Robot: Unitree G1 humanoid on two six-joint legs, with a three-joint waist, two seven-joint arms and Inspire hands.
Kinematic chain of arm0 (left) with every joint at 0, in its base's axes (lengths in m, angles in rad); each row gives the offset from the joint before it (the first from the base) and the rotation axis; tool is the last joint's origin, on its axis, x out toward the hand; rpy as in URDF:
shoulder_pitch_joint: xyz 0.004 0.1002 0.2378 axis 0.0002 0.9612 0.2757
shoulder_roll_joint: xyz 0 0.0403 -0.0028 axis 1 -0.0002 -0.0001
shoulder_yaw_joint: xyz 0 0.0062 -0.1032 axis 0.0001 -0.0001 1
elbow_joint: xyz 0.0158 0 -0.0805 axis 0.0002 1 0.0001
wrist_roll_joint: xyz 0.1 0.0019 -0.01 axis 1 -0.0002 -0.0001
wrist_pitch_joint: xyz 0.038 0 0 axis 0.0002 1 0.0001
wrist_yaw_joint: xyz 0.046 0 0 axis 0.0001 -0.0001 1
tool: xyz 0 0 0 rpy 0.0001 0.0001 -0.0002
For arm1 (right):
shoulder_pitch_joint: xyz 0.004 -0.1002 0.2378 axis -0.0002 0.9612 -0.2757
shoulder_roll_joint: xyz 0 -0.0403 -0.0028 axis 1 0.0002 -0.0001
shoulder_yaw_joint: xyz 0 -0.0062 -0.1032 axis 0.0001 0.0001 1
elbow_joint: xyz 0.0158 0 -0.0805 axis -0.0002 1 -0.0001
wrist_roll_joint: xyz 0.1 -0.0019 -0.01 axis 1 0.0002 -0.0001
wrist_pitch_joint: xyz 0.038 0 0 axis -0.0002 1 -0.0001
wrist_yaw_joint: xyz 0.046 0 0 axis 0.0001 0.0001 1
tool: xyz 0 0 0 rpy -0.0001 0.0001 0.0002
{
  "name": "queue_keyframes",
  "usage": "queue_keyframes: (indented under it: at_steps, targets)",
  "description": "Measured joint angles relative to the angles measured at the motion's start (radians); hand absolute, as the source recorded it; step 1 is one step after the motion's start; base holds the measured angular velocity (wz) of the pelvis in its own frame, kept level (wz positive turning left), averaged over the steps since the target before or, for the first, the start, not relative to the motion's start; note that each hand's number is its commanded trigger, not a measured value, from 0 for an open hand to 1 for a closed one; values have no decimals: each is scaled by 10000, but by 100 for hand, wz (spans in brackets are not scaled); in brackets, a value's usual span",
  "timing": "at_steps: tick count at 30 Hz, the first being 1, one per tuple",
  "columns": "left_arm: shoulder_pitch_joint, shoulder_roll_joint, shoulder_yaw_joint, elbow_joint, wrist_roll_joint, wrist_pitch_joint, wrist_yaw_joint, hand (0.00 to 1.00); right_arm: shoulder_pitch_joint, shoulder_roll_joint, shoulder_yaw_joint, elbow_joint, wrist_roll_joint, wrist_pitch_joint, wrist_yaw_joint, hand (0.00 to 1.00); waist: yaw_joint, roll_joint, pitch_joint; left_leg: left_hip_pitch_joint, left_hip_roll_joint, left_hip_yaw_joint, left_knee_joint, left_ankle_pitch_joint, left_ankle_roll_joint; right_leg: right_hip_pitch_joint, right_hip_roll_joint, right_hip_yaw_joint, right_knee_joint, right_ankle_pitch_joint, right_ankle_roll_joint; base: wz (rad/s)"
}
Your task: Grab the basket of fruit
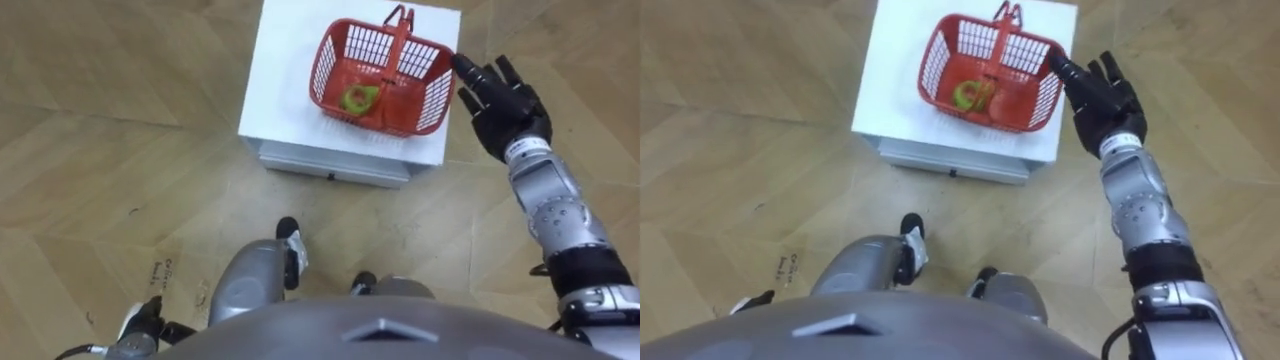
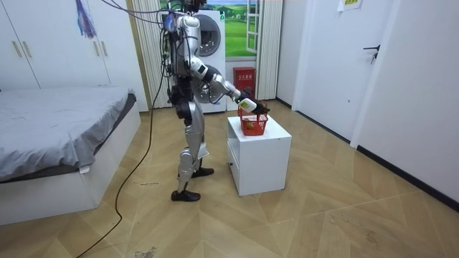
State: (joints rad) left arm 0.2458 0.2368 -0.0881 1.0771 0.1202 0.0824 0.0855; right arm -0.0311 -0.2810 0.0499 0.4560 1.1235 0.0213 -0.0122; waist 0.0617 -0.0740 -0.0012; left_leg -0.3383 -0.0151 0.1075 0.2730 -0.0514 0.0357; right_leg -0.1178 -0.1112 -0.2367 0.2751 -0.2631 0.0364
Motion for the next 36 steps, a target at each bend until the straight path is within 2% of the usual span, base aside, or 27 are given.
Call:
queue_keyframes:
  at_steps: [7,9,13,14,15,16,19,21,23,26,29,31,33,36]
  targets:
    - [4,-343,1063,-53,54,38,2,0,250,5,-1164,-475,-168,-7,63,0,-319,-34,-13,665,70,271,-184,-156,-94,699,106,337,-591,185,-9,-14]
    - [9,-372,1395,-116,60,79,106,0,763,3,-1487,-833,-607,-52,21,0,-330,-44,-17,935,55,332,-283,-213,-120,957,103,414,-729,203,-2,-11]
    - [10,-415,1682,-184,50,54,409,0,1598,9,-1536,-926,-1250,-108,-128,0,-351,-22,-3,1427,50,472,-500,-255,-170,1306,81,508,-730,212,0,-10]
    - [38,-425,1761,-168,55,35,425,0,1746,19,-1587,-560,-1904,-125,-151,0,-461,26,33,1608,51,467,-514,-295,-183,1483,76,460,-731,219,5,-9]
    - [76,-431,1842,-173,55,27,425,0,1792,32,-1617,-264,-2324,-127,-192,0,-504,41,34,1695,52,468,-514,-325,-191,1570,74,433,-733,219,6,-5]
    - [123,-460,1997,-166,112,11,467,0,1905,36,-1624,341,-3243,-150,-301,0,-547,76,6,1791,68,465,-512,-367,-209,1647,77,419,-726,218,6,-6]
    - [64,-472,2086,-174,283,6,630,0,1975,83,-1592,2968,-5581,-223,-447,0,-584,95,3,1935,63,493,-517,-396,-223,1855,83,392,-847,219,6,-3]
    - [74,-552,2092,-134,292,-14,646,0,2136,231,-1593,4930,-6547,-60,-711,0,-539,139,7,2073,57,512,-511,-431,-222,2004,78,381,-878,219,6,0]
    - [77,-670,2241,26,407,-7,645,0,2236,358,-1606,5882,-7101,67,-775,0,-562,207,-1,2133,74,494,-468,-477,-232,2070,80,384,-880,218,6,-8]
    - [72,-741,2425,46,494,12,618,0,2286,552,-1594,6940,-8092,195,-787,0,-552,219,21,2152,97,493,-371,-514,-245,2153,89,317,-894,218,6,-2]
    - [81,-795,2436,285,564,65,614,0,2264,782,-1588,7666,-8361,237,-788,0,-502,282,60,2340,102,492,-294,-584,-262,2357,87,346,-956,204,14,-1]
    - [95,-885,2519,433,918,179,590,0,2219,916,-1583,7944,-8588,260,-761,0,-473,272,56,2392,87,497,-238,-611,-253,2470,76,371,-1060,144,40,0]
    - [173,-1002,2666,432,1158,339,563,0,2184,1012,-1564,8108,-8749,427,-715,0,-463,261,68,2467,46,453,-232,-616,-243,2563,57,358,-1062,109,75,6]
    - [267,-1065,2828,433,1305,570,509,0,2077,1146,-1495,8597,-9741,915,-681,0,-400,180,54,2650,-10,430,-231,-654,-215,2774,15,322,-1064,59,95,1]
